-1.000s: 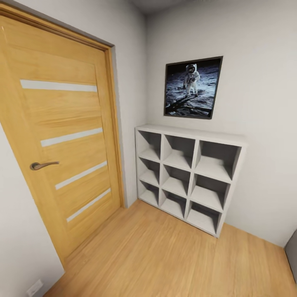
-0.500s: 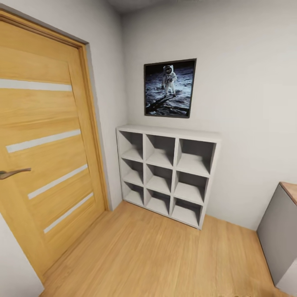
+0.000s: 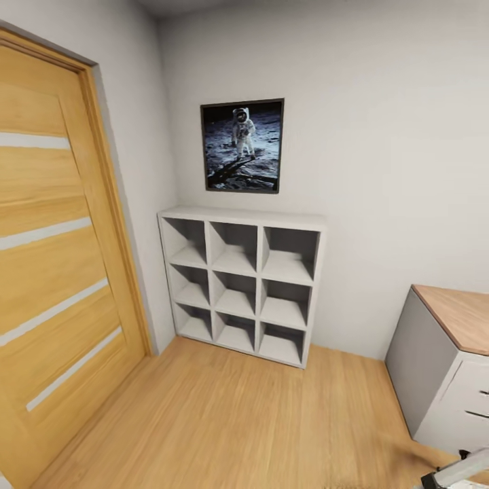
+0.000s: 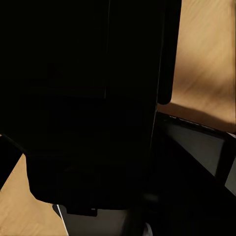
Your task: Attach the digital camera to the camera tripod in the bedroom.
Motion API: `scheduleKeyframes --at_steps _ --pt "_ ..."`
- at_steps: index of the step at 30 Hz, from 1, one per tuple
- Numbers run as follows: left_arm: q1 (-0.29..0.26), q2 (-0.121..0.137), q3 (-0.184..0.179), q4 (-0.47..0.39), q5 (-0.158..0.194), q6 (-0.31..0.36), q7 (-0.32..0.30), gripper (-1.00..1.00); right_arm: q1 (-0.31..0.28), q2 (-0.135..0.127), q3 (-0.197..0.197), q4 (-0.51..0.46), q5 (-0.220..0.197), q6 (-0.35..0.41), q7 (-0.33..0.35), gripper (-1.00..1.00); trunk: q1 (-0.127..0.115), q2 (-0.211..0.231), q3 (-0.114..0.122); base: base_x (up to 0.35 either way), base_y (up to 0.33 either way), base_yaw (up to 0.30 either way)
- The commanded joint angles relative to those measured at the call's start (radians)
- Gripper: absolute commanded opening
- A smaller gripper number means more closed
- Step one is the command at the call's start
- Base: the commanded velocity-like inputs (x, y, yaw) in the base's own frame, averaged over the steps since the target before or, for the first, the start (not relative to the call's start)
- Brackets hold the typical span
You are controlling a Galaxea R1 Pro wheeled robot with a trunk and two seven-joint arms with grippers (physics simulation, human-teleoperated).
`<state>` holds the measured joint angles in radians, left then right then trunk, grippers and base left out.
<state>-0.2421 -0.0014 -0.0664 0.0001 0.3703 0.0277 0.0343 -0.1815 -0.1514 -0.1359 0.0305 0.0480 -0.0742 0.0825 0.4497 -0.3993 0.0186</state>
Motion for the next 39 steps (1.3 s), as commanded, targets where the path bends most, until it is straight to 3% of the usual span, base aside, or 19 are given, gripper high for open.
scheduleKeyframes --at_steps 1,39 --pt "0.000 0.000 -0.007 0.000 0.006 0.003 0.003 -1.00 -0.001 0.000 -0.008 0.003 0.005 -0.006 0.003 1.00 0.000 -0.001 0.000 0.000 0.000 -0.294" --pt "0.000 -0.002 -0.007 0.000 0.007 0.005 0.011 -1.00 -0.001 0.004 -0.008 0.003 0.006 0.004 -0.003 1.00 0.000 -0.001 0.000 0.000 0.000 -0.295"
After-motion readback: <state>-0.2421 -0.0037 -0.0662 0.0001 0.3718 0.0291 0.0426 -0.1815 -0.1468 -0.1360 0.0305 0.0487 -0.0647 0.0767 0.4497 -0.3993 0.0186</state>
